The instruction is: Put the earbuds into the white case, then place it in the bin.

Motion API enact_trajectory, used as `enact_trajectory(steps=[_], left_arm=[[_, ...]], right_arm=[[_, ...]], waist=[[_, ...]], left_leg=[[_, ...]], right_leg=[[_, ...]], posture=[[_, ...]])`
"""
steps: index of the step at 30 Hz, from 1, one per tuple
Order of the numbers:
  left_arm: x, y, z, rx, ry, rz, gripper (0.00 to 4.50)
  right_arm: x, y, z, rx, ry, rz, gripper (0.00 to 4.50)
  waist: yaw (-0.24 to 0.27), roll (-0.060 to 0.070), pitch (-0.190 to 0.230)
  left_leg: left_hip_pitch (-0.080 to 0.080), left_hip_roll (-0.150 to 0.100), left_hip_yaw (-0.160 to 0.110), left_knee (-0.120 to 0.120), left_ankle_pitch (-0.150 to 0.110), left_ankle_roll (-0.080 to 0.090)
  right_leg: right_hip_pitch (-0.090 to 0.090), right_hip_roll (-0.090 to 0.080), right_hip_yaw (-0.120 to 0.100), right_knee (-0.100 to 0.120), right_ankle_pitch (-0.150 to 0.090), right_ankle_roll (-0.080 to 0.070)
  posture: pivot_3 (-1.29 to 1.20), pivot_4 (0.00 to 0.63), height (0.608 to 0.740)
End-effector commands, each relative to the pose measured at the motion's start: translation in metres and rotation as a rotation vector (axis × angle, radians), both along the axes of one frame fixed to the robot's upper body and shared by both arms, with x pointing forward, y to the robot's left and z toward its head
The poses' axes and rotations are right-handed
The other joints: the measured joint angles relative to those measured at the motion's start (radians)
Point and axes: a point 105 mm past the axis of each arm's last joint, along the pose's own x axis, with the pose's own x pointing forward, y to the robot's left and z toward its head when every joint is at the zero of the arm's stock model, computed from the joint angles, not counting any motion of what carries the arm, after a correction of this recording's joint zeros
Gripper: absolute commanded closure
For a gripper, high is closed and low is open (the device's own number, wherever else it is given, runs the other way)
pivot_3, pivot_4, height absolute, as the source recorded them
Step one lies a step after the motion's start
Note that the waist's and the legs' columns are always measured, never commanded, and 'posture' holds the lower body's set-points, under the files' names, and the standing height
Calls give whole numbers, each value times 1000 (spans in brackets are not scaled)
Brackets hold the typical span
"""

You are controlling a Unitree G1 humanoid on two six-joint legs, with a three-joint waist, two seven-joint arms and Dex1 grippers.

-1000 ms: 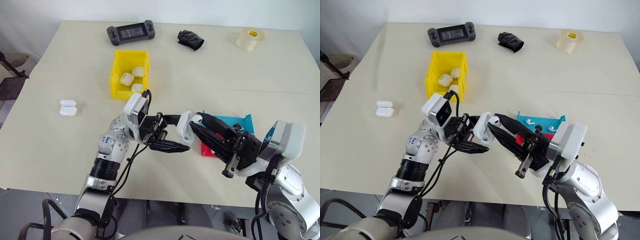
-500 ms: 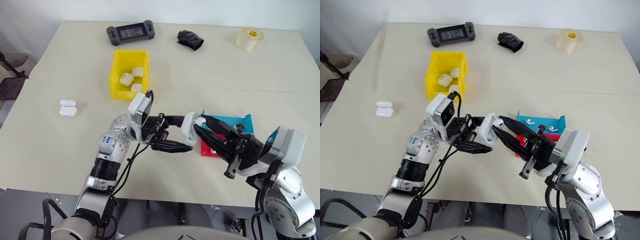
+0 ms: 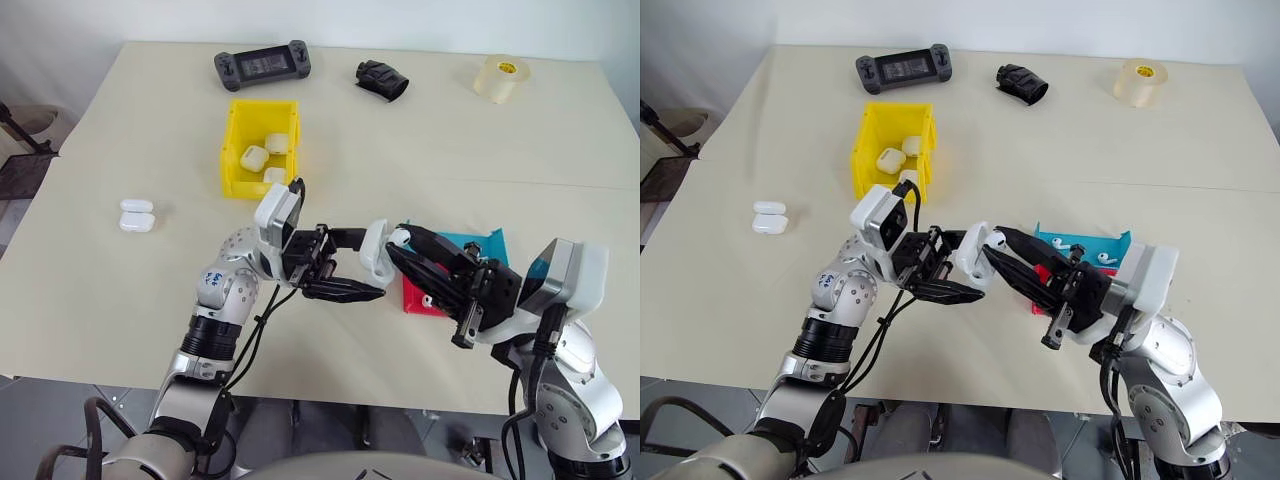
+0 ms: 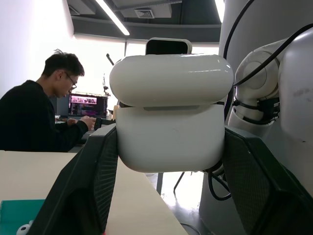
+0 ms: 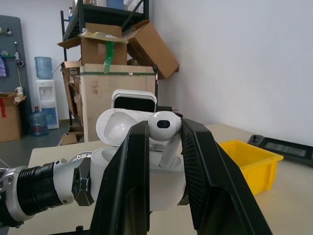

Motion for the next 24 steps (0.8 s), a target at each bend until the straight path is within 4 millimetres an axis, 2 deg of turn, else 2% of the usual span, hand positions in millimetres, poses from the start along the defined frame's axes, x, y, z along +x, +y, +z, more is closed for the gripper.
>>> enact_trajectory(steps=[1, 6, 8, 18, 21, 24], left_arm=[[-13, -6, 30, -109, -129, -63, 1716], [-12, -6, 30, -111, -133, -63, 1716], [-11, -7, 29, -112, -134, -62, 1716], [-10, -7, 28, -116, -138, -57, 1716], [-8, -4, 25, -106, -141, -39, 1716], [-6, -1, 20, -83, -148, -23, 1716]], right_arm=[[8, 11, -27, -68, 128, 33, 3946], [9, 10, -29, -77, 138, 36, 3946], [10, 9, -28, -82, 138, 35, 3202], [11, 7, -23, -91, 113, 18, 63], [6, -2, -17, -107, 96, -3, 24], [1, -19, -16, -142, 98, -61, 24]], waist=[[0, 0, 0], [0, 0, 0], [1, 0, 0], [0, 0, 0], [1, 0, 0], [4, 0, 0]], left_leg=[[0, 0, 0, 0, 0, 0], [0, 0, 0, 0, 0, 0], [0, 0, 0, 0, 0, 0], [0, 0, 0, 0, 0, 0], [0, 0, 0, 0, 0, 0], [-1, 0, -1, 0, 0, 0]], right_leg=[[0, 0, 0, 0, 0, 0], [0, 0, 0, 0, 0, 0], [0, 0, 0, 0, 0, 0], [0, 0, 0, 0, 0, 0], [0, 0, 0, 0, 0, 0], [0, 0, -1, -1, 0, 0]], posture=[[0, 150, 740], [0, 150, 740], [0, 150, 740], [0, 150, 740], [0, 150, 740], [0, 150, 740]])
